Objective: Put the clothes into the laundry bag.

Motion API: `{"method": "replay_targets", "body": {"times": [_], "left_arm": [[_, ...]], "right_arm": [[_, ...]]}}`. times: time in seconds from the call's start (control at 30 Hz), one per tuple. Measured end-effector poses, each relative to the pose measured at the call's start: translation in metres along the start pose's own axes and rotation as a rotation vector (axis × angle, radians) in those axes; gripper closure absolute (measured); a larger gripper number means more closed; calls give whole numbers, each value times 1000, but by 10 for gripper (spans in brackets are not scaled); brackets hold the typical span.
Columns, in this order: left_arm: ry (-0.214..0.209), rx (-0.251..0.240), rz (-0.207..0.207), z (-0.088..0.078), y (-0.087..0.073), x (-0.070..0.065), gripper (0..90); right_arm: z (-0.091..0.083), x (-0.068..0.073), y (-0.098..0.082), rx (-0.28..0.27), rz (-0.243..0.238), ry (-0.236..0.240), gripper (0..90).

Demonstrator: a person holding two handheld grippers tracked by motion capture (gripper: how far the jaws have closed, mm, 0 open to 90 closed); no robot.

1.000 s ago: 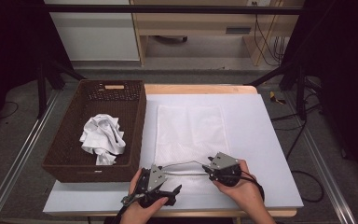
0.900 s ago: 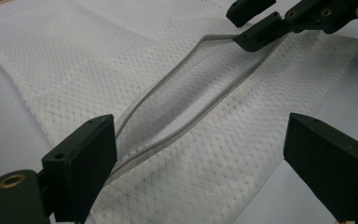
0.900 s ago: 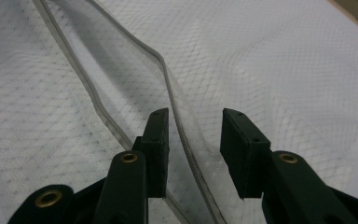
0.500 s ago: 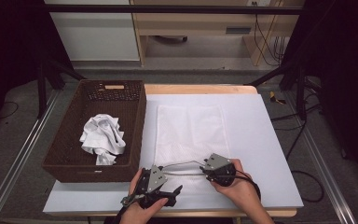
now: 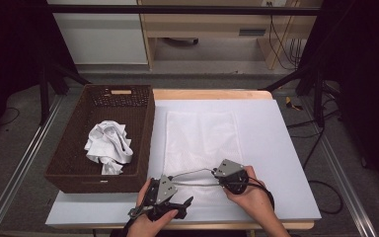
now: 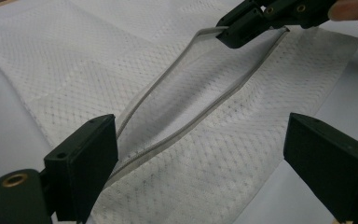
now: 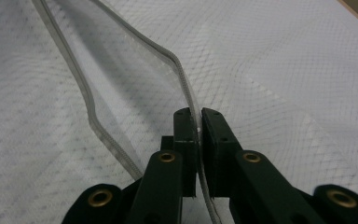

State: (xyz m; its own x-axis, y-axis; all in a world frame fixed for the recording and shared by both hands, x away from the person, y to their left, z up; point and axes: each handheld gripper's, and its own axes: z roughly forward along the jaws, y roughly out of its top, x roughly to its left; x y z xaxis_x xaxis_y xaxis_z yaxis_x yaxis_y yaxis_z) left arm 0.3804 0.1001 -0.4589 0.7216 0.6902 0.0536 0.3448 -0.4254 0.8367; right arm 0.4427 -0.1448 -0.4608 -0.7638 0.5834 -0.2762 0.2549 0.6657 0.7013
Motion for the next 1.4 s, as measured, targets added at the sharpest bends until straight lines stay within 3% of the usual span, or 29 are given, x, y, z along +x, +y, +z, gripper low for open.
{"method": "replay_targets", "body": {"times": [0.17, 0.33, 0.57, 0.87, 1.03, 1.27, 1.4], "left_arm": [[6, 2, 2, -1, -1, -1, 102], [11, 14, 2, -2, -1, -1, 102], [-6, 11, -11, -2, 0, -2, 105], [3, -26, -10, -11, 6, -1, 107], [2, -36, -14, -15, 9, 0, 106], [-4, -49, -20, -20, 12, 0, 104], [-22, -55, -27, -30, 23, 2, 94]], "right_arm": [[-2, -4, 7, -13, 26, 11, 880], [3, -8, 12, 9, 52, 27, 885], [-4, -4, 21, -51, 12, -40, 885], [-13, -3, 31, -127, 6, -94, 887], [-24, 0, 39, -212, 8, -127, 888], [-25, 3, 39, -219, 9, -125, 887], [-22, 4, 37, -209, 4, -115, 887]]}}
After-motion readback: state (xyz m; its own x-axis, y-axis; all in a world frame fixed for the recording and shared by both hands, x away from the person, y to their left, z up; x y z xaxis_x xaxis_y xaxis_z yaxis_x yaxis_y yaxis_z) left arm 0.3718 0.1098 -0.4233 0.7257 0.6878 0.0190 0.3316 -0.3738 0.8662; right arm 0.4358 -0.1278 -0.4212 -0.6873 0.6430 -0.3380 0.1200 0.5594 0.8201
